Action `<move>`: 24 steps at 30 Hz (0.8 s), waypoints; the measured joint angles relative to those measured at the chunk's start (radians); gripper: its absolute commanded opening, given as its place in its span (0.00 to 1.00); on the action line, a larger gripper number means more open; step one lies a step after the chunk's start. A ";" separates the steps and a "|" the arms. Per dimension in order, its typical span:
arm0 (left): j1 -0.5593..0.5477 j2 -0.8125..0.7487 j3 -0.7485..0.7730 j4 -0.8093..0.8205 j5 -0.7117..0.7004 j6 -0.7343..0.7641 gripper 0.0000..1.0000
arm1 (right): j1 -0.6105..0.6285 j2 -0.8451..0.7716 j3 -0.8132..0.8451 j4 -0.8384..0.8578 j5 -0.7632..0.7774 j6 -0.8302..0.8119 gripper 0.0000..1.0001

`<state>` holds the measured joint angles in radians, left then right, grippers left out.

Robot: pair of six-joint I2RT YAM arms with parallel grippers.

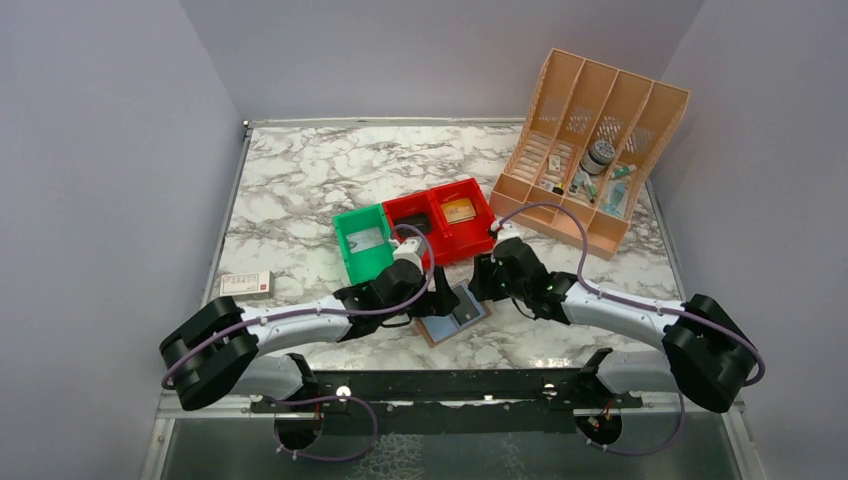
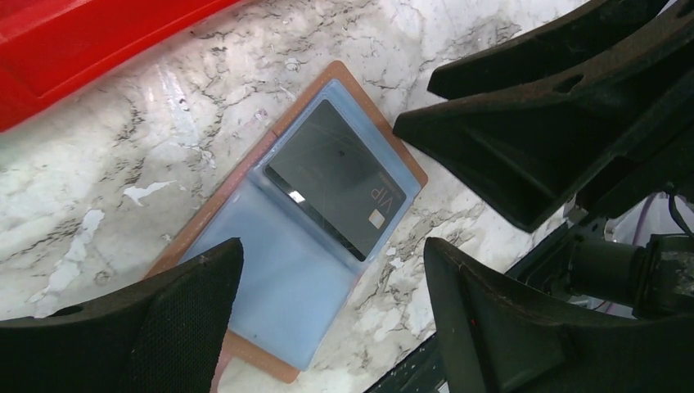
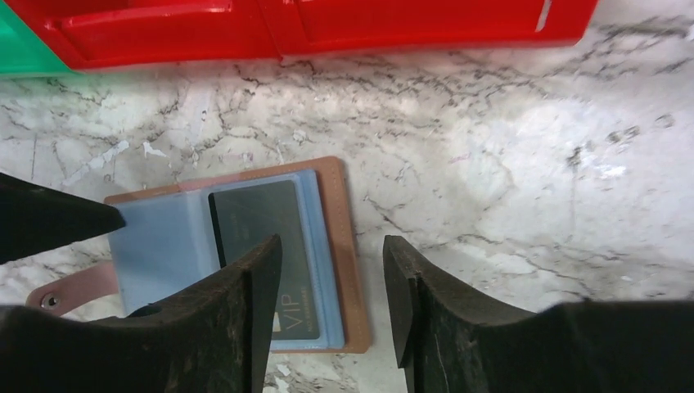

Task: Take the credit cards out of the card holder

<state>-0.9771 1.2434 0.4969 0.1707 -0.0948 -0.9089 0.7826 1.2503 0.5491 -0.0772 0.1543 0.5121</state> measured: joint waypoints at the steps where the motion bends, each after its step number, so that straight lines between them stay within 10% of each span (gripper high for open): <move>1: -0.004 0.023 0.011 0.003 0.000 -0.002 0.77 | 0.000 0.009 0.000 -0.004 -0.013 0.000 0.43; 24: -0.020 0.144 -0.002 0.091 -0.069 -0.078 0.39 | -0.001 0.081 -0.090 0.109 -0.235 0.106 0.14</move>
<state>-0.9970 1.3876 0.4946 0.2615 -0.1638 -0.9871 0.7818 1.3315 0.4591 0.0319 -0.0803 0.6182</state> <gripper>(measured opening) 0.399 0.130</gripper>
